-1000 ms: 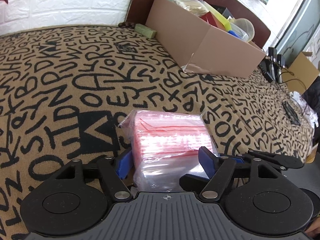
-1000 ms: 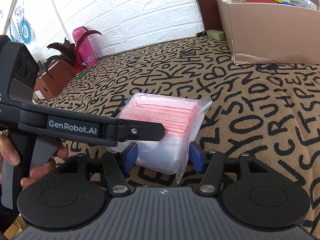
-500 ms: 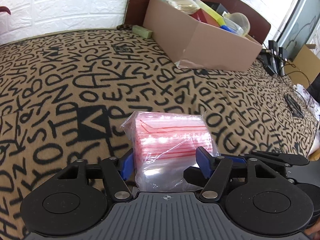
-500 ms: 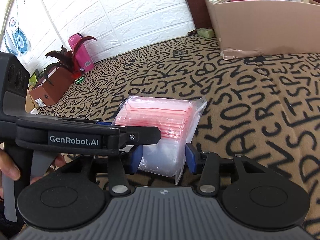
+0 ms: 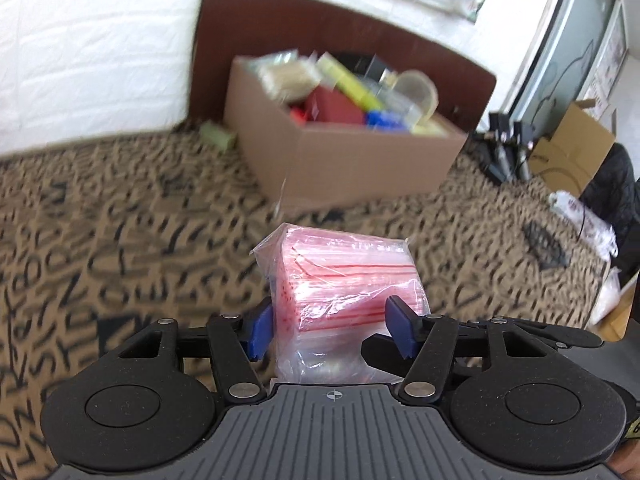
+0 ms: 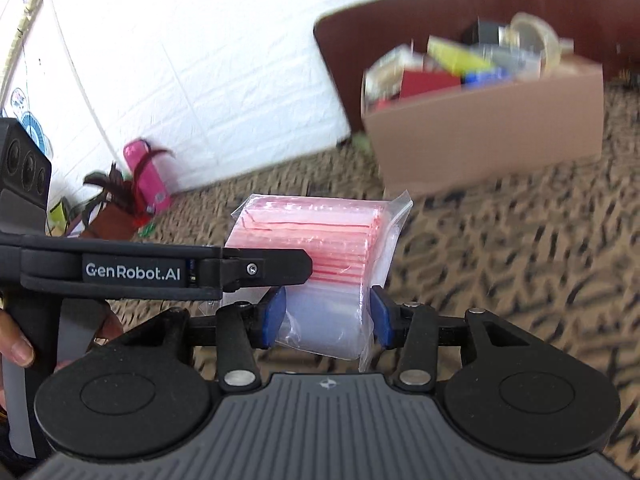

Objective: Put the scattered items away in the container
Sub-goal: 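Lift the zip bag pack and drop it into the cardboard box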

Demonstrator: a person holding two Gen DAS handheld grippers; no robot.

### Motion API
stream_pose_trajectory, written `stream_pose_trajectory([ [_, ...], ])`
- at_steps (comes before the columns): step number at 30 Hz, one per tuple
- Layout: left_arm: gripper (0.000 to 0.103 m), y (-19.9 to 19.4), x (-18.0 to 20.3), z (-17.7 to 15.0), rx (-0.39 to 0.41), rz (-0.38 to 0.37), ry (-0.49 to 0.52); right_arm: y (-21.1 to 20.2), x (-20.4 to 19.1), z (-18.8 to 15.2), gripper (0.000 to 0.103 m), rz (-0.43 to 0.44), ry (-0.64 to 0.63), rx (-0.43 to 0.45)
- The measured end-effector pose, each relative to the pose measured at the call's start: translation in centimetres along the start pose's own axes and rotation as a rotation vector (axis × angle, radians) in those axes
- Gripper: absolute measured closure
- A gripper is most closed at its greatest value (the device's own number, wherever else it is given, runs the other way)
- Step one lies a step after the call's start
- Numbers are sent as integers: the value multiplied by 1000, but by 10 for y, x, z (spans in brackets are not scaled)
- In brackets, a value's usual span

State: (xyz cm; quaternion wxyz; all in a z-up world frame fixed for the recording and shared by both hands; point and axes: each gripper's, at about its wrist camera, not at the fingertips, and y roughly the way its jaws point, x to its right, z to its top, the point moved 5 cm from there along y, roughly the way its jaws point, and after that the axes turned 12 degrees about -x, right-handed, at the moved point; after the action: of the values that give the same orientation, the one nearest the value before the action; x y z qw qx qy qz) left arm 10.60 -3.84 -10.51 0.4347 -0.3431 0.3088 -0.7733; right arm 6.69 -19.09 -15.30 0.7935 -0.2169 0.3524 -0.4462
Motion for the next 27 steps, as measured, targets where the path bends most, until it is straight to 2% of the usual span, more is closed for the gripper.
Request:
stream_pose_trajectory([
  [6, 40, -9, 23, 62, 89, -25, 27, -20, 12, 56, 52, -47, -73, 122],
  [13, 40, -4, 39, 144, 163, -36, 45, -25, 42, 131, 52, -81, -111, 218],
  [17, 40, 10, 42, 194, 174, -55, 46, -21, 59, 176, 52, -125, -143, 243],
  [21, 35, 31, 48, 238, 187, -46, 65, -17, 80, 221, 52, -128, -143, 256],
  [27, 37, 82, 36, 290, 172, -53, 15, 14, 109, 272, 51, -165, -173, 243],
])
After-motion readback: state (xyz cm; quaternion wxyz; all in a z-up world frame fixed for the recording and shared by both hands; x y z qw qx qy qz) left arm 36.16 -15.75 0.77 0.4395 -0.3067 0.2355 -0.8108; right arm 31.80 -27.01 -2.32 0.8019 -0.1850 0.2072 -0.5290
